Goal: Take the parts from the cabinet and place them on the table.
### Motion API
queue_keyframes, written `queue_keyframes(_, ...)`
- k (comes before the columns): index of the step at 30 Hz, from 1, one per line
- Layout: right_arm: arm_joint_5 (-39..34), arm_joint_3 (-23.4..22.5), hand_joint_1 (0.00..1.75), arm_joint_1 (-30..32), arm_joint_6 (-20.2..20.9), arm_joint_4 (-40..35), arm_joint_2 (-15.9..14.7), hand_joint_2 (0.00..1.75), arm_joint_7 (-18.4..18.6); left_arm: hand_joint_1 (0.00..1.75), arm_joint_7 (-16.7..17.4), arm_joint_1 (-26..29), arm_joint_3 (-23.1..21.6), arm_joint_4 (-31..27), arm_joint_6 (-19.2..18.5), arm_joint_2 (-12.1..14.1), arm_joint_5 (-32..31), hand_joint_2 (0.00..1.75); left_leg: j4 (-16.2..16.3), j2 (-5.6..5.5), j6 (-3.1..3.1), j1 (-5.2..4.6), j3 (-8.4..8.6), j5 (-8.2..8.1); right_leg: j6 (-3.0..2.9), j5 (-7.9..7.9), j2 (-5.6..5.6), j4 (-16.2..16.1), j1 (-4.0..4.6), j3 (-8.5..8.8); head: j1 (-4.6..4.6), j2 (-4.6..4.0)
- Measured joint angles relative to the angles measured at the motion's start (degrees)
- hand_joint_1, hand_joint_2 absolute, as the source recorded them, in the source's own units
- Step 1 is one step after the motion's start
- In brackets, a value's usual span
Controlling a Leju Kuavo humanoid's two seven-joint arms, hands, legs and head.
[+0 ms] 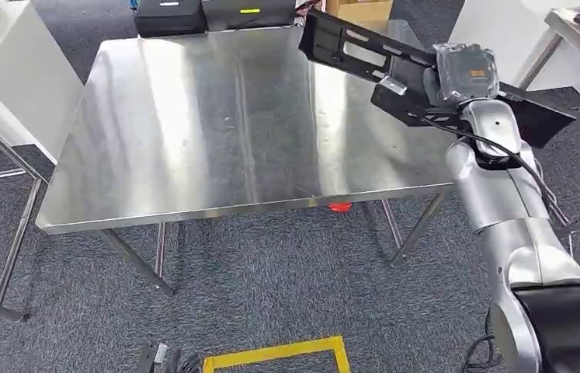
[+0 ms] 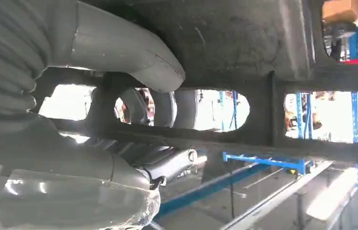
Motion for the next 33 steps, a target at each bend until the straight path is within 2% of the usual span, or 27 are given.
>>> queue_keyframes(1, 0.3, 0.1, 1.75, 0.0, 0.0, 0.5, 0.0, 1.75, -0.1, 0.0, 0.0, 0.0, 0.0, 0.0, 0.0, 0.0, 0.0, 0.0, 0.6, -0.02, -0.45, 0.19, 0.27, -0.74, 0.91, 3.3, -0.25, -5.4, -0.37, 1.74, 0.09, 0.0)
queue_keyframes(2, 0.6, 0.2, 1.75, 0.0, 0.2, 1.2, 0.1, 1.75, -0.4, 0.0, 0.0, 0.0, 0.0, 0.0, 0.0, 0.1, 0.0, 0.0, 1.1, -0.09, -1.03, -0.02, 0.34, -1.34, 0.6, 2.85, -0.53, -6.2, 0.07, 1.6, 0.13, 0.0)
queue_keyframes(3, 0.7, 0.3, 1.75, -0.2, 0.4, 1.9, 0.3, 1.75, -0.6, 0.0, 0.0, 0.0, 0.0, 0.0, 0.0, 0.1, 0.0, 0.0, 1.5, -0.03, -1.37, -0.09, -0.01, -1.71, -1.39, 1.43, -0.67, -6.4, 0.62, 1.8, 0.37, 0.0)
queue_keyframes(4, 0.8, 0.4, 1.75, 0.2, 0.5, 2.0, 0.5, 1.75, -0.6, 0.0, 0.0, 0.0, 0.0, 0.0, 0.0, 0.1, 0.0, 0.0, 1.6, -0.04, -1.6, -0.22, -0.24, -2.03, -2.25, 2.65, -0.55, -6.2, 0.32, 2.51, 0.09, 0.0)
queue_keyframes(7, 1.0, 0.5, 1.75, 0.1, 0.6, 2.4, 0.9, 1.75, -0.7, 0.0, 0.0, 0.1, 0.0, 0.0, 0.0, 0.3, -0.1, 0.0, 2.3, 0.08, -2.29, -0.01, 0.14, -2.77, -3.09, 2.34, -0.33, -6.2, -0.17, 3.39, -0.15, 0.0)
queue_keyframes(8, 1.0, 0.5, 1.75, -0.3, 0.6, 2.5, 0.9, 1.75, -0.7, 0.0, 0.0, 0.0, 0.0, 0.0, -0.1, 0.2, -0.1, 0.0, 4.5, 0.22, -2.68, 0.07, -0.92, -2.89, -3.54, 2.04, -0.33, -6.2, -0.3, 3.73, -0.33, 0.0)
queue_keyframes(10, 1.1, 0.5, 1.75, -0.6, 0.6, 2.8, 1.3, 1.75, -0.7, 0.0, 0.0, -0.1, 0.0, 0.0, -0.1, 0.2, -0.1, 0.0, 12.8, 0.71, -3.57, 0.61, -6.18, -5.35, -4.25, 1.49, -0.1, -6.2, -0.12, 4.29, -0.68, 0.0)
queue_keyframes(11, 1.3, 0.5, 1.75, -0.6, 0.8, 3.0, 1.4, 1.75, -0.7, 0.0, 0.2, 0.0, 0.0, 0.0, -0.1, 0.2, -0.1, 0.0, 16.6, 0.75, -3.77, 0.74, -8.95, -7.03, -4.4, 1.11, 0.01, -6.2, 0.01, 4.56, -0.74, 0.0)
queue_keyframes(12, 1.5, 0.5, 1.75, -0.6, 1.1, 3.3, 1.5, 1.75, -0.7, 0.0, 0.2, 0.0, 0.0, 0.0, -0.1, 0.2, -0.1, 0.0, 18.4, 0.74, -3.8, 0.79, -10.88, -7.68, -4.43, 0.77, 0.13, -6.2, 0.16, 4.89, -0.74, 0.0)
queue_keyframes(13, 1.7, 0.5, 1.75, -0.6, 1.1, 3.7, 1.6, 1.75, -0.7, 0.0, 0.2, 0.0, 0.0, 0.0, -0.1, 0.2, -0.2, 0.0, 18.1, 0.74, -3.68, 0.8, -11.62, -6.87, -4.42, 0.4, 0.2, -6.2, 0.26, 5.33, -0.72, 0.0)
queue_keyframes(14, 1.8, 0.5, 1.75, -0.5, 1.1, 4.0, 1.7, 1.75, -0.8, 0.0, 0.2, 0.0, 0.0, 0.0, -0.1, 0.2, -0.2, 0.0, 15.3, 0.73, -3.3, 0.76, -11.07, -4.3, -4.44, -0.07, 0.3, -6.2, 0.45, 5.95, -0.77, 0.0)
queue_keyframes(15, 2.0, 0.6, 1.75, -0.6, 1.1, 4.3, 1.8, 1.75, -0.8, 0.0, 0.3, 0.0, 0.0, 0.0, -0.1, 0.2, -0.2, 0.0, 10.6, 0.69, -2.61, 0.56, -9.35, -0.71, -4.43, -0.54, 0.34, -6.2, 0.67, 6.67, -0.77, 0.0)
queue_keyframes(16, 2.2, 0.6, 1.75, -0.7, 1.1, 4.5, 1.9, 1.75, -0.8, 0.0, 0.5, 0.0, 0.0, 0.0, -0.1, 0.2, -0.3, 0.0, 5.5, 0.66, -1.59, 0.28, -7.29, 2.8, -4.42, -0.97, 0.34, -6.3, 0.85, 7.36, -0.72, 0.0)
queue_keyframes(17, 2.4, 0.7, 1.75, -0.7, 1.1, 4.8, 1.9, 1.75, -0.8, 0.0, 0.6, -0.1, 0.0, 0.0, -0.1, 0.6, -0.3, 0.0, 2.0, 0.67, -0.33, -0.29, -5.77, 4.33, -4.45, -1.34, 0.37, -6.5, 0.56, 7.82, -0.57, 0.0)
queue_keyframes(19, 2.6, 0.8, 1.75, -0.9, 1.0, 5.2, 1.9, 1.75, -0.8, 0.0, 0.6, -0.4, 0.0, -0.1, -0.1, 0.5, -0.3, 0.0, 0.9, 0.54, -0.02, -0.7, -4.79, 2.89, -3.89, -1.58, 0.47, -7.4, 0.49, 8.16, -0.59, 0.0)
queue_keyframes(21, 2.7, 0.9, 1.75, -0.5, 0.9, 5.5, 2.0, 1.75, -0.8, 0.0, 0.7, -0.3, 0.0, -0.1, -0.1, 0.5, -0.3, 0.0, -0.3, 0.68, 0.79, -1.09, -3.64, 2.73, -2.6, -0.59, 0.4, -7.3, 0.88, 9.22, -0.76, 0.0)
queue_keyframes(22, 2.7, 0.9, 1.75, -0.4, 0.9, 5.6, 2.0, 1.75, -0.8, 0.0, 0.7, -0.4, 0.0, -0.1, -0.1, 0.5, -0.4, 0.0, -1.3, 0.52, 1.13, -0.66, -2.17, 2.93, -2.66, -1.19, 0.35, -7.3, 1.21, 9.16, -0.61, 0.0)
queue_keyframes(23, 2.7, 0.9, 1.75, -0.5, 0.9, 5.7, 1.9, 1.75, -0.8, 0.0, 0.8, -0.3, 0.0, -0.1, -0.1, 0.4, -0.4, 0.0, -1.9, 0.55, 1.08, -0.61, -1.33, 2.91, -2.69, -1.76, 0.23, -5.7, 0.94, 8.71, -0.61, 0.0)
queue_keyframes(24, 2.7, 1.0, 1.75, -0.8, 0.8, 5.8, 1.9, 1.75, -0.8, 0.0, 0.8, -0.4, 0.0, -0.1, -0.1, 0.4, -0.4, 0.0, -1.9, 0.62, 1.34, -0.54, -1.09, 2.75, -2.56, -2.31, 0.22, -2.9, 0.98, 7.18, -0.61, 0.0)
queue_keyframes(25, 2.7, 1.1, 1.75, -0.9, 0.8, 5.9, 1.9, 1.75, -0.8, 0.0, 0.8, -0.6, 0.0, -0.1, -0.1, 0.4, -0.4, 0.0, -1.8, 0.6, 1.32, -0.54, -0.95, 2.49, -2.37, -3.46, 0.21, 1.5, 0.84, 4.39, -0.61, 0.0)
queue_keyframes(27, 2.7, 1.2, 1.75, -0.5, 0.8, 6.3, 1.8, 1.75, -0.8, 0.0, 0.9, -0.6, 0.0, -0.1, -0.1, 0.2, -0.4, 0.0, -1.7, 0.4, 1.23, -0.53, -0.49, 1.8, -2.74, -6.49, 0.2, 8.5, 0.78, -0.9, -0.52, 0.0)
queue_keyframes(28, 2.8, 1.2, 1.75, -0.3, 0.7, 6.5, 1.8, 1.75, -0.8, 0.0, 1.0, -0.4, 0.0, -0.1, -0.1, 0.2, -0.5, 0.0, -1.6, 0.31, 1.04, -0.52, -0.22, 1.4, -2.43, -6.09, 0.19, 8.6, 0.69, -1.88, -0.59, 0.0)
queue_keyframes(29, 2.8, 1.2, 1.75, -0.1, 0.7, 6.6, 1.7, 1.75, -0.7, 0.0, 0.9, -0.3, 0.0, -0.1, -0.1, 0.1, -0.5, 0.0, -1.4, 0.25, 0.76, -0.51, 0.17, 0.91, -1.72, -4.3, 0.14, 6.1, 0.53, -1.57, -0.59, 0.0)
queue_keyframes(30, 3.0, 1.3, 1.75, -0.1, 0.7, 6.6, 1.7, 1.75, -0.7, 0.0, 0.9, -0.3, 0.0, -0.1, -0.1, 0.0, -0.5, 0.0, -1.1, 0.18, 0.49, -0.44, 0.5, 0.4, -0.85, -1.52, 0.05, 1.8, 0.31, -0.31, -0.57, 0.0)
queue_keyframes(31, 3.1, 1.3, 1.75, -0.1, 0.7, 6.6, 1.6, 1.75, -0.7, 0.0, 0.9, -0.3, 0.0, -0.1, -0.1, -0.1, -0.5, 0.0, -0.4, 0.07, 0.08, -0.27, 0.78, -0.35, 0.22, 2.22, -0.09, -4.5, 0.05, 1.78, -0.59, 0.0)
queue_keyframes(32, 3.1, 1.3, 1.75, 0.0, 0.7, 6.6, 1.6, 1.75, -0.7, 0.0, 0.9, -0.3, 0.0, -0.1, -0.1, -0.1, -0.5, 0.0, 0.2, 0.09, -0.36, -0.21, 0.8, -1.06, 0.34, 3.9, -0.47, -7.3, -0.09, 2.56, -0.55, 0.0)
queue_keyframes(33, 3.2, 1.3, 1.75, 0.0, 0.5, 6.8, 1.5, 1.75, -0.7, 0.0, 0.9, -0.3, 0.0, -0.1, -0.1, 0.0, -0.5, 0.0, 0.6, -0.04, -0.65, -0.37, 0.75, -1.36, -0.68, 2.11, -0.52, -7.2, 0.72, 2.01, -0.52, 0.0)
